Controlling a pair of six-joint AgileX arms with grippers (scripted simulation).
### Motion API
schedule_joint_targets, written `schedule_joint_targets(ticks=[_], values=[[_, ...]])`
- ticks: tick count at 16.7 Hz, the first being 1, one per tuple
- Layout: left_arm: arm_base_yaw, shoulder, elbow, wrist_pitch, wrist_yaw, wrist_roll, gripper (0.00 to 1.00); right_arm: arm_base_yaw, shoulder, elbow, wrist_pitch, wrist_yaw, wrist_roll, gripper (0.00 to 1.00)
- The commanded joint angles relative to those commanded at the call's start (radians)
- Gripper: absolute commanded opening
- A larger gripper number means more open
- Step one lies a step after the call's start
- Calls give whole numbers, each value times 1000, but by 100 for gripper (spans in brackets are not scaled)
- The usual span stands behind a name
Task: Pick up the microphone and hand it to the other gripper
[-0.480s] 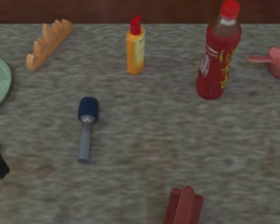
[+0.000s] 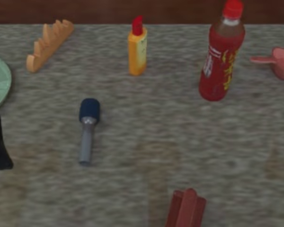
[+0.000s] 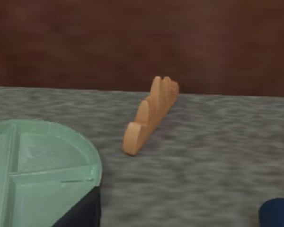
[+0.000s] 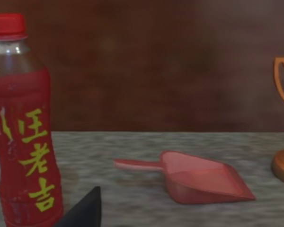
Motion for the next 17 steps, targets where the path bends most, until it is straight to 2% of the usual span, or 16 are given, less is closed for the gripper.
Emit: schedule_joint_targets(ticks=[12,17], values=[[-278,1165,730,-568,-48,-252,100,0,0,0,0,0,0,100],[-368,1511,977,-735,-60,-336,100,0,0,0,0,0,0,100]])
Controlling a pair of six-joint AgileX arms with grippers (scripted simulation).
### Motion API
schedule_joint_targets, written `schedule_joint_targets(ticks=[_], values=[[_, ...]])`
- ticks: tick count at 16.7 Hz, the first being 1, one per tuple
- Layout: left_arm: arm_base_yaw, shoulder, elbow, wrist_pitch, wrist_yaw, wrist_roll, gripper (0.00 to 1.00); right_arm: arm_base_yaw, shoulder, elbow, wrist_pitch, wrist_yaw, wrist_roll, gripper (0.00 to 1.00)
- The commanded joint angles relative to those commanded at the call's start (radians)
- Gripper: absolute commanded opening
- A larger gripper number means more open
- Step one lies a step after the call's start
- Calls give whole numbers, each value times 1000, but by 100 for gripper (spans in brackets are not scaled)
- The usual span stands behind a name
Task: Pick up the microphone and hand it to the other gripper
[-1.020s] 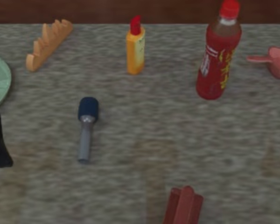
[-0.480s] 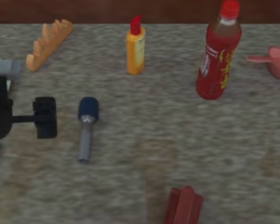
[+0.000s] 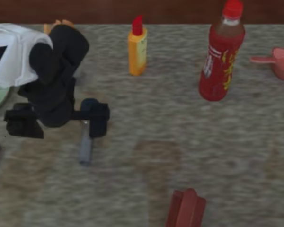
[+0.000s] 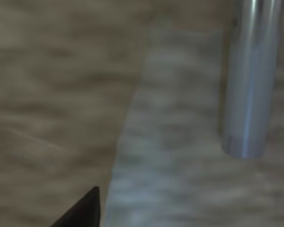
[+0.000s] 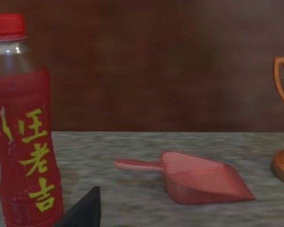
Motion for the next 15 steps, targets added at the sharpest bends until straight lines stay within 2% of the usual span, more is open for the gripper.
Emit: schedule_joint_targets(ticks=[4,10,15], values=[[-35,117,106,-56,-5,-33,100,0,0,0,0,0,0,100],[-32,123,109,-54,-4,-34,100,0,0,0,0,0,0,100],[-25,220,45,109,-4,-22,100,0,0,0,0,0,0,100]])
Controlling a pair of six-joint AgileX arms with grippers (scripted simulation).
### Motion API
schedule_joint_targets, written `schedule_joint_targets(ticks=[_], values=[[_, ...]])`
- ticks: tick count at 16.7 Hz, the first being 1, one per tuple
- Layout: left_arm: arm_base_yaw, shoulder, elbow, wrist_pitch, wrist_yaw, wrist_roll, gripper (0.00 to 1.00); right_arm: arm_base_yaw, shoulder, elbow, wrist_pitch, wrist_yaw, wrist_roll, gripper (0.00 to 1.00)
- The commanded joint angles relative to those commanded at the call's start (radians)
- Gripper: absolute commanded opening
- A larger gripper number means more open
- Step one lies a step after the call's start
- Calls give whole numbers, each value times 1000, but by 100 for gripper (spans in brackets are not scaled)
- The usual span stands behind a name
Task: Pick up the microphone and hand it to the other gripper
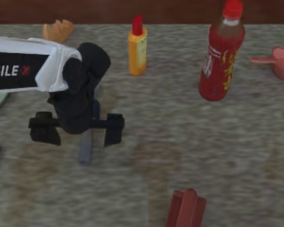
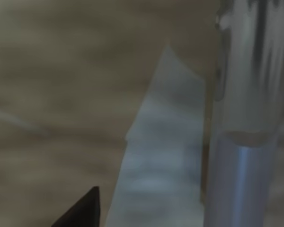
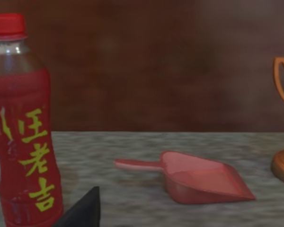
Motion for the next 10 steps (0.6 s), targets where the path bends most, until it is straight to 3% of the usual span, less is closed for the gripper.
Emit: schedule_joint_targets(ticks=[4,9,10], values=[[9,98,-65,166,1,10,100,0,0,0,0,0,0,100],[11,117,-76,191,2,12,100,0,0,0,0,0,0,100],[11,117,-76,191,2,12,92,0,0,0,0,0,0,100]])
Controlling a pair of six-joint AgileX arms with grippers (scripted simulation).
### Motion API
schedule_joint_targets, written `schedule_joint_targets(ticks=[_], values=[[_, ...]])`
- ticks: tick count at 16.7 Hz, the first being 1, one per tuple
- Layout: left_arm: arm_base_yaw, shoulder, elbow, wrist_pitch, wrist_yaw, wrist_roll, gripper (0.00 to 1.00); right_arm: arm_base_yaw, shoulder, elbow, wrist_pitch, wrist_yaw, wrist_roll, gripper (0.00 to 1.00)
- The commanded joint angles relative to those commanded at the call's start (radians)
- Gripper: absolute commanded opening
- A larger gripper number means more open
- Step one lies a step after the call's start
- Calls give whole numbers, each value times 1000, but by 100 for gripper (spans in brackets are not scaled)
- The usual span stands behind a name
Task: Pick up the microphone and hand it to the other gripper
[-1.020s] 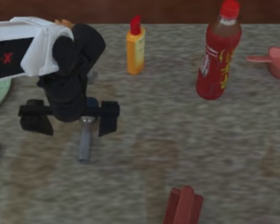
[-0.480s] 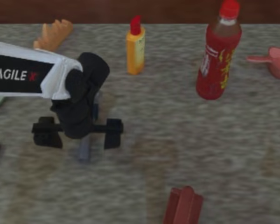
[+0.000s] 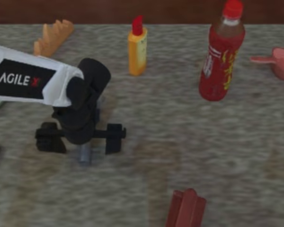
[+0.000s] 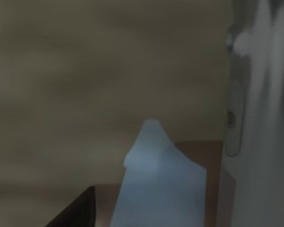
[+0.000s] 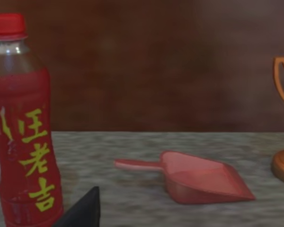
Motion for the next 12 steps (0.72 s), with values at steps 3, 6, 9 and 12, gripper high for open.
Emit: schedule_joint_targets(ticks=[3,6,9,12], values=[[0,0,0,0,0,0,70,0,0,0,0,0,0,100],[0,0,0,0,0,0,47,0,0,0,0,0,0,100],[0,0,0,0,0,0,25,0,0,0,0,0,0,100],[0,0,0,0,0,0,2,0,0,0,0,0,0,100]])
